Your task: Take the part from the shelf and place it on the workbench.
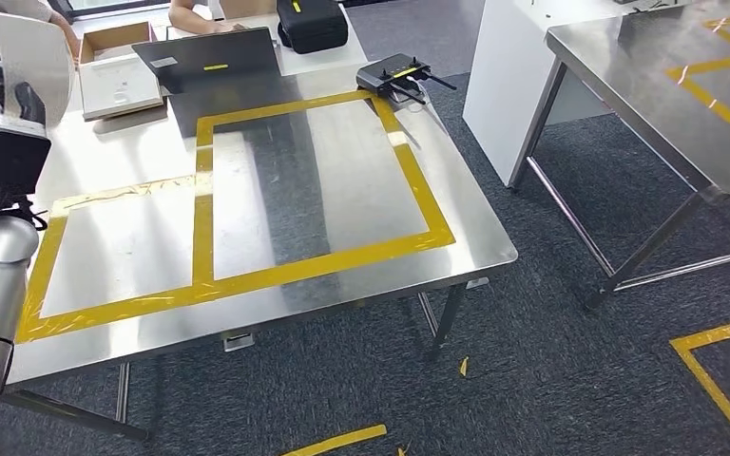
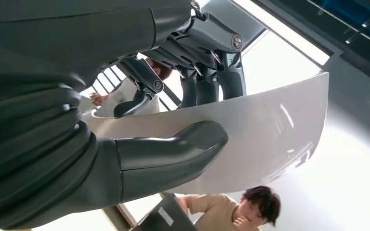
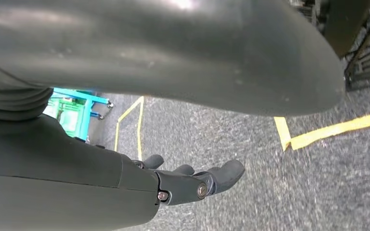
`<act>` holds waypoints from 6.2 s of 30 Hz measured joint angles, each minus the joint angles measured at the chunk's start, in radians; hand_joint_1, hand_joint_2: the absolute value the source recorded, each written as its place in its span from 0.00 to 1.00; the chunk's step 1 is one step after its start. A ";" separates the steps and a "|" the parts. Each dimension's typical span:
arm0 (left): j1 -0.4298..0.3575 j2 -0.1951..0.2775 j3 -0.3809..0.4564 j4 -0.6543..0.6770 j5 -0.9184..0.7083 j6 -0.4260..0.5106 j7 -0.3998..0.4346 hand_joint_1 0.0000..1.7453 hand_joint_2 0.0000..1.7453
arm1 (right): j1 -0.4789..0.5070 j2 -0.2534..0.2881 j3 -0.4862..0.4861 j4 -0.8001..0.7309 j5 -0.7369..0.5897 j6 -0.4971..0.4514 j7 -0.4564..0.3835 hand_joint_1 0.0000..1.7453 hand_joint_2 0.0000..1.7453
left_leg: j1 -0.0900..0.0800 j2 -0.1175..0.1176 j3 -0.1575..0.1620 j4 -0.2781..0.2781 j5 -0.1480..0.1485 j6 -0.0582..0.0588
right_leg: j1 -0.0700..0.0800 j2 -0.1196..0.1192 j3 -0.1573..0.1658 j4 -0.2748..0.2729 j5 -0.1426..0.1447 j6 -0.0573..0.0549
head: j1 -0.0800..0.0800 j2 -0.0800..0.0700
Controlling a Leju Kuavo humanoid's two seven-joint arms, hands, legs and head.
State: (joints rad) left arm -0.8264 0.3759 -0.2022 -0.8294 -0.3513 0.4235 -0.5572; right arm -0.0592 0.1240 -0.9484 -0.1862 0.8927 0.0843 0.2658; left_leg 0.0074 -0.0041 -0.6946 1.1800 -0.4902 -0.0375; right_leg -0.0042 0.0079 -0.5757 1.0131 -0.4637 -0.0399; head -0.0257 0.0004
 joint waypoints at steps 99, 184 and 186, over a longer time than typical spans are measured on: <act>-0.107 0.064 -0.143 -0.262 -0.408 0.276 0.136 0.00 0.00 | -0.010 -0.001 -0.044 0.000 0.042 0.000 -0.002 0.00 0.00 | -0.008 0.015 0.022 -0.146 0.120 0.013 | -0.004 0.000 0.025 0.039 -0.059 0.022 | 0.010 0.000; 0.712 -0.475 1.530 0.638 -1.189 0.006 0.584 0.00 0.50 | -0.009 -0.017 -0.070 0.000 0.140 -0.047 0.001 0.00 1.00 | -0.013 0.011 0.128 -0.165 0.016 0.067 | -0.009 -0.015 -0.092 0.264 -0.081 0.069 | 0.014 0.000; 0.715 -0.477 1.529 0.640 -1.195 -0.008 0.599 0.00 1.00 | -0.010 -0.018 -0.067 0.000 0.142 -0.047 0.001 0.00 1.00 | -0.017 0.010 0.108 -0.162 0.032 0.064 | 0.000 -0.015 0.013 0.132 -0.052 0.047 | 0.014 0.000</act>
State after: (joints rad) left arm -0.1111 -0.1011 1.3269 -0.1895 -1.5467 0.4160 0.0418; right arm -0.0694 0.1060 -1.0152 -0.1862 1.0349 0.0373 0.2665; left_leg -0.0099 0.0062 -0.5862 1.0185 -0.4583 0.0267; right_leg -0.0040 -0.0067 -0.5628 1.1456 -0.5160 0.0072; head -0.0119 0.0004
